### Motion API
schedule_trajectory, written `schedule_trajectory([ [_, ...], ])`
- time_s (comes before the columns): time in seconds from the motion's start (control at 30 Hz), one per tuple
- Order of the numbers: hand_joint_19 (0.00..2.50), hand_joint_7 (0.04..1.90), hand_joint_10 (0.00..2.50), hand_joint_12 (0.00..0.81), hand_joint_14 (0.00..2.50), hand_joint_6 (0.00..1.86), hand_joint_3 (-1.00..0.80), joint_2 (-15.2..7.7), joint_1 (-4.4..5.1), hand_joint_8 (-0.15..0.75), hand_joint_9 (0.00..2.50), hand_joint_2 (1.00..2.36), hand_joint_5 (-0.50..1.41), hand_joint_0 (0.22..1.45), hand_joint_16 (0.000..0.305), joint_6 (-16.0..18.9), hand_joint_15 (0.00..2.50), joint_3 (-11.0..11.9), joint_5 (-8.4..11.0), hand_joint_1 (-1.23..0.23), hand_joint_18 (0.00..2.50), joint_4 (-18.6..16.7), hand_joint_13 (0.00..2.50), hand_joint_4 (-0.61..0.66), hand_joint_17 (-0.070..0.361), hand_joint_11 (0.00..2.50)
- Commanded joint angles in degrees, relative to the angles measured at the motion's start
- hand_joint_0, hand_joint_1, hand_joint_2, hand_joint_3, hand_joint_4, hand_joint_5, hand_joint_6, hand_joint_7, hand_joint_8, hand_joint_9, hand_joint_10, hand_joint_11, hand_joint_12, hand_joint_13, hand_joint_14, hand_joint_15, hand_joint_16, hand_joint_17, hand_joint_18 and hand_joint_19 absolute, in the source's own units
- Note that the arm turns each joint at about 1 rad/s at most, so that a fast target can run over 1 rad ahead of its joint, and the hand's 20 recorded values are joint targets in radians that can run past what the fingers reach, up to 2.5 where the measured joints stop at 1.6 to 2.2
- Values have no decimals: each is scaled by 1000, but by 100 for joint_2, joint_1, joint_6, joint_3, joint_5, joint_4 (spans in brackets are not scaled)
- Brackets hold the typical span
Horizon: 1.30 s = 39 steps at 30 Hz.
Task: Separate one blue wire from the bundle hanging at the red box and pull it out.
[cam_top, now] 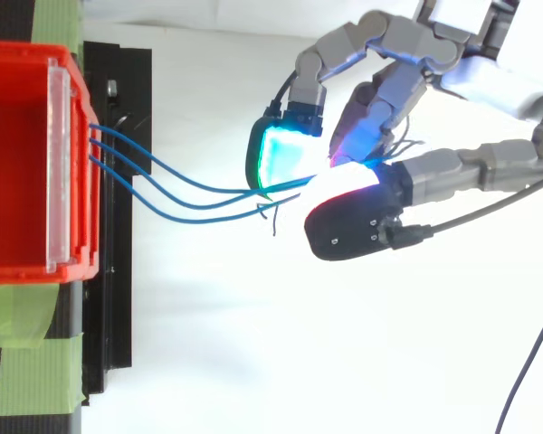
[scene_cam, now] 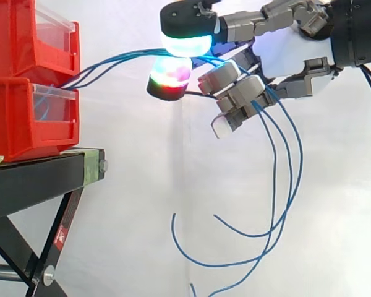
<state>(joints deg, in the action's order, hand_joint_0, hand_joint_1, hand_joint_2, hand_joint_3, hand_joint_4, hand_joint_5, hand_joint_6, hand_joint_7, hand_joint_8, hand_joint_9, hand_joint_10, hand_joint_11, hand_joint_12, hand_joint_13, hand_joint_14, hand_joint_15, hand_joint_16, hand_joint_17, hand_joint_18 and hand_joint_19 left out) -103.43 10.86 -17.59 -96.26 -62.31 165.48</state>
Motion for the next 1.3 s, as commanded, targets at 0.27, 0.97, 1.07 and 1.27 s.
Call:
schedule_trajectory([
  [0.27, 670, 857, 3, 410, 304, 943, -402, -2, -5, 306, 1227, 1008, -213, 627, 49, 1, 1701, 2, 35, -882, 893, 1, 1234, 144, 109, 1636],
  [0.97, 676, 902, 3, 406, 333, 923, -376, -2, 4, 310, 1360, 1011, -192, 630, 48, 1, 1656, 2, 88, -702, 931, 1, 1279, 129, 107, 1647],
  [1.07, 677, 899, 4, 403, 299, 929, -358, -2, 4, 307, 1344, 1012, -193, 641, 47, 1, 1669, 2, 88, -723, 933, 1, 1283, 108, 106, 1650],
  [1.27, 676, 911, 4, 404, 279, 947, -270, -2, 13, 311, 1338, 1018, -196, 650, 47, 1, 1679, 2, 88, -758, 933, 1, 1288, 43, 105, 1655],
])
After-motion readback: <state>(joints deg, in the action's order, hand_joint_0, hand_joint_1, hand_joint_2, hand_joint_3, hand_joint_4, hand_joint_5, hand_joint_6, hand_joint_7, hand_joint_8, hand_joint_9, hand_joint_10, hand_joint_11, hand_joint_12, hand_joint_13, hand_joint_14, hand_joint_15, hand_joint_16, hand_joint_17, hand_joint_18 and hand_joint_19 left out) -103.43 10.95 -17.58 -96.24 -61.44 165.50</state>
